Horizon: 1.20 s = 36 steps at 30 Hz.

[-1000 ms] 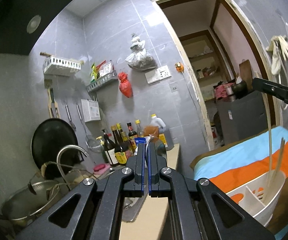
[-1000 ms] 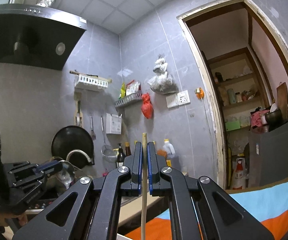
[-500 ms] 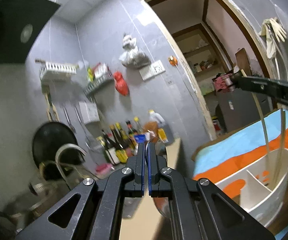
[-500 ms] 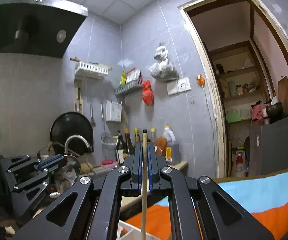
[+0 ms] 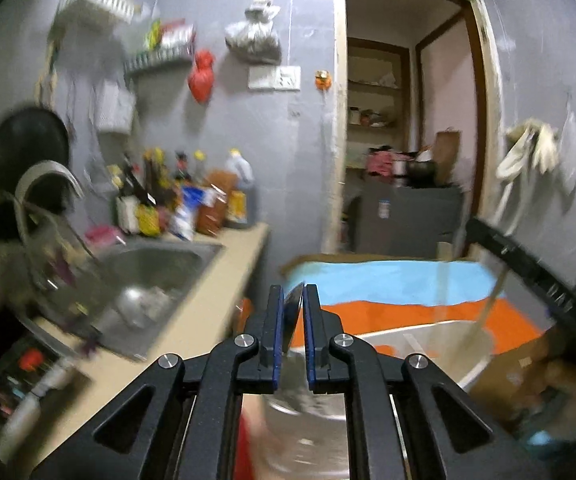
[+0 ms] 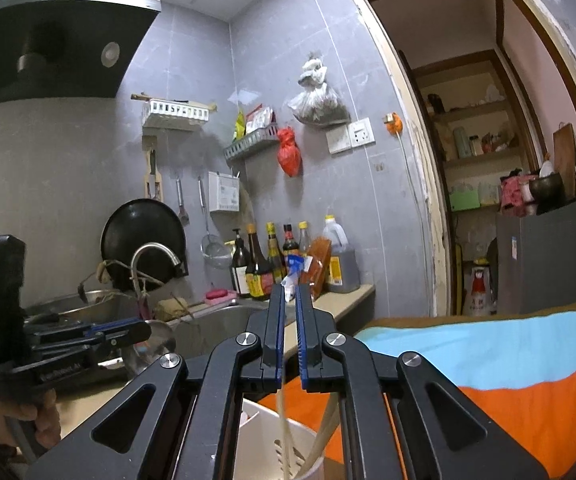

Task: Organize utensils
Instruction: 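Open the right tool over the caddy while the left tool releases the spoon into it, then move both tools back to the fork, knife and gold spoon on the blanket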

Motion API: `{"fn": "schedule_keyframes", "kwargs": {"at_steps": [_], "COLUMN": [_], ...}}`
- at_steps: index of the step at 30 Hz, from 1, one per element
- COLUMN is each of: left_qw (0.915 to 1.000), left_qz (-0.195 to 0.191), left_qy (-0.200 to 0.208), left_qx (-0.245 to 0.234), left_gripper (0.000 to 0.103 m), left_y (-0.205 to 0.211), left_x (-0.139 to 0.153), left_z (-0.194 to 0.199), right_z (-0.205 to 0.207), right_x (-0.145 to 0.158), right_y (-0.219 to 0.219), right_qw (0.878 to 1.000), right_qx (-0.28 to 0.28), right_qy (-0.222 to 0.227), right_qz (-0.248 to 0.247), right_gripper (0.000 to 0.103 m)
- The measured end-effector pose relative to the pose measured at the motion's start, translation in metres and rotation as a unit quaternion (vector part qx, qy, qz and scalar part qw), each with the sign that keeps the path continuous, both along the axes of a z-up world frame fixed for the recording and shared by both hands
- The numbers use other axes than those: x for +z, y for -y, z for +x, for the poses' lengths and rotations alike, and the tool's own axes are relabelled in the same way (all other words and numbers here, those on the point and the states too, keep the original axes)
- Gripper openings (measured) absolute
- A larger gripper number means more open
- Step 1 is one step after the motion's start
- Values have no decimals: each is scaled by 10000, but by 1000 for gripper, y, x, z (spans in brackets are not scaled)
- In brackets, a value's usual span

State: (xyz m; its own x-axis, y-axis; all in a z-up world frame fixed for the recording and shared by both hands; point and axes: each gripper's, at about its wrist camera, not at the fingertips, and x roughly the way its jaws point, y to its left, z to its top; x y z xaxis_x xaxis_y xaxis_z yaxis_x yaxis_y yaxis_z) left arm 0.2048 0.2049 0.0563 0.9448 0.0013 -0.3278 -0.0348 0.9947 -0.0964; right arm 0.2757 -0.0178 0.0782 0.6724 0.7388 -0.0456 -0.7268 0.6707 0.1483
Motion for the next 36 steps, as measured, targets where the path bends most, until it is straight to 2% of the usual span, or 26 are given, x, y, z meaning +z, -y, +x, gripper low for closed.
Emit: {"fn": "schedule_keyframes", "kwargs": {"at_steps": [3, 5, 7, 10, 15, 19, 22, 27, 32, 36], "left_qw": [9988, 9980, 9977, 9973, 9963, 9950, 9939, 9921, 9903, 9890], "left_qz": [-444, -571, -597, -627, -633, -606, -535, -396, -378, -297], "left_qy": [26, 93, 188, 268, 481, 687, 842, 1008, 1072, 1145], "left_qx": [-209, -272, -257, -265, -328, -406, -469, -638, -796, -885], "left_gripper": [10, 18, 31, 35, 48, 64, 76, 83, 90, 94], "left_y": [-5, -6, -4, -3, 12, 28, 43, 68, 88, 107], "left_x": [9, 15, 22, 28, 37, 45, 52, 64, 72, 76], "left_z": [-2, -4, -7, -11, -26, -40, -51, -65, -77, -91], "right_z": [-4, -10, -14, -23, -38, -52, -63, -92, -129, -152], "right_x": [2, 6, 10, 19, 31, 40, 48, 70, 97, 108], "right_y": [5, 11, 16, 27, 46, 64, 79, 112, 146, 173], "right_qw": [10000, 10000, 9999, 9998, 9994, 9991, 9988, 9979, 9959, 9943], "right_qx": [34, 43, 37, 7, -95, -185, -263, -390, -658, -907], "right_qy": [-31, -6, 11, 51, 200, 306, 341, 450, 614, 524], "right_qz": [35, 80, 114, 185, 269, 212, 234, 245, -68, -218], "right_gripper": [14, 21, 22, 26, 53, 62, 73, 82, 90, 102]}}
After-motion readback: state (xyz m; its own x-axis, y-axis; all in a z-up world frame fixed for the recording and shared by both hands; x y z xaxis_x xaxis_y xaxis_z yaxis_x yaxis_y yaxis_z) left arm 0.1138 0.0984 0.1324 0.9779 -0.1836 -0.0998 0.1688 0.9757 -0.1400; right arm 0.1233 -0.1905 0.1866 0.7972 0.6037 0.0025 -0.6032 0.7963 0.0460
